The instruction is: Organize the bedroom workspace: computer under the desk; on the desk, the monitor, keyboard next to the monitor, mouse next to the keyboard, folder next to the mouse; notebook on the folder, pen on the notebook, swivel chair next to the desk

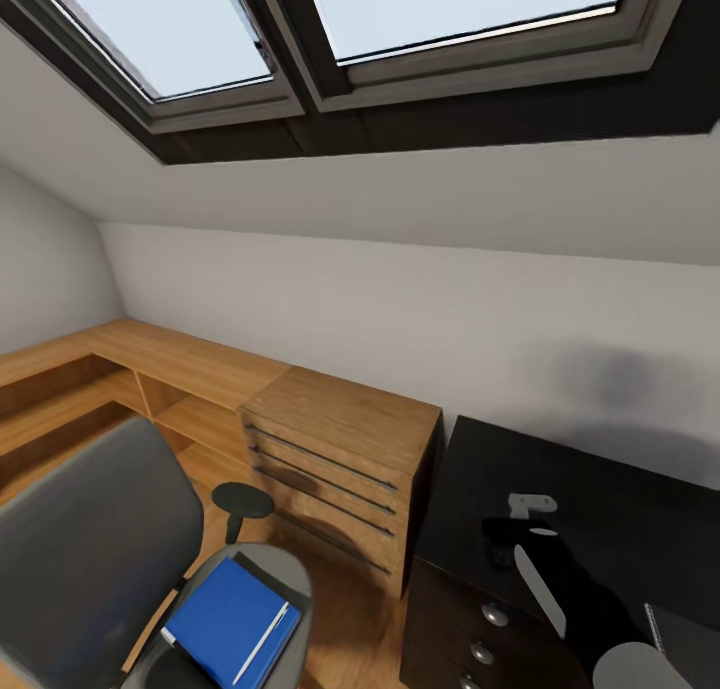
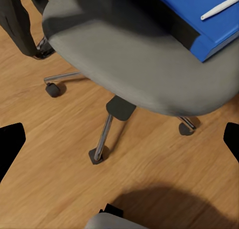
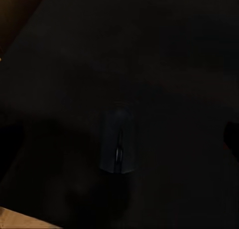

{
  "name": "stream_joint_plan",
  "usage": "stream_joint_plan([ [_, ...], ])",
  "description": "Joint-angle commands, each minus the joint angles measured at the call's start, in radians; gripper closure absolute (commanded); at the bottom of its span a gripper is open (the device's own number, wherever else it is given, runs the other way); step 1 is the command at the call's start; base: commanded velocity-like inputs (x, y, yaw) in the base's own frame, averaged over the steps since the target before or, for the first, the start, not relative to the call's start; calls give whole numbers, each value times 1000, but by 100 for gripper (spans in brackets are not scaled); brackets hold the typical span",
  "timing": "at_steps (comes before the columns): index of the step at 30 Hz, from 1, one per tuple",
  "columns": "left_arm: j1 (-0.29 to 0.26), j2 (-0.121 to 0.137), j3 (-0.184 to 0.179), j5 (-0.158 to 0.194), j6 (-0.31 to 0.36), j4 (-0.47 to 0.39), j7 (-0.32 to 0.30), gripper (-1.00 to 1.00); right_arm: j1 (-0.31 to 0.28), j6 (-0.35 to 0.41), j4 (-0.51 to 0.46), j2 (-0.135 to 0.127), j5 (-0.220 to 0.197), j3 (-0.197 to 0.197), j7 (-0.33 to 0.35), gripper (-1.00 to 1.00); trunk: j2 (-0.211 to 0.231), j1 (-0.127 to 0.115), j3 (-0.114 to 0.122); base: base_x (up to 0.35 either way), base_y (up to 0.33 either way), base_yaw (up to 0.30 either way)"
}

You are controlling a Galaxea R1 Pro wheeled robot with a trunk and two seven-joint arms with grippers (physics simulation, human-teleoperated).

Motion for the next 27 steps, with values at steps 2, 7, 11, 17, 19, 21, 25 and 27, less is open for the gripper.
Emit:
stream_joint_plan([
  [2,-1,0,-7,11,-3,1,-6,-100,-1,4,11,-1,-11,5,-10,-100,-2,0,-2,3,-3,0],
  [7,-1,0,-7,11,-3,0,-6,-100,-1,9,29,-2,-12,5,-10,-100,-2,0,-2,50,-26,0],
  [11,-1,0,-7,11,-3,0,-6,-100,-1,21,33,-2,-12,5,-8,-100,-2,0,-2,116,-61,0],
  [17,-1,0,-7,11,-3,0,-6,-100,-1,31,35,-1,-12,5,-5,-100,-2,0,-2,51,-24,0],
  [19,-1,0,-7,11,-3,0,-6,-100,-1,32,35,-1,-12,5,-4,-100,-2,0,-2,16,-7,0],
  [21,-1,0,-7,11,-3,1,-6,-100,-1,34,35,-1,-12,5,-4,-100,-2,0,-2,10,-5,0],
  [25,-1,0,-7,11,-3,0,-6,-100,-1,34,35,-1,-12,5,-4,-100,-2,0,-2,34,-2,0],
  [27,-1,0,-7,11,-3,1,-6,-100,-1,35,35,-1,-12,5,-4,-100,-2,0,-2,114,-1,0],
])
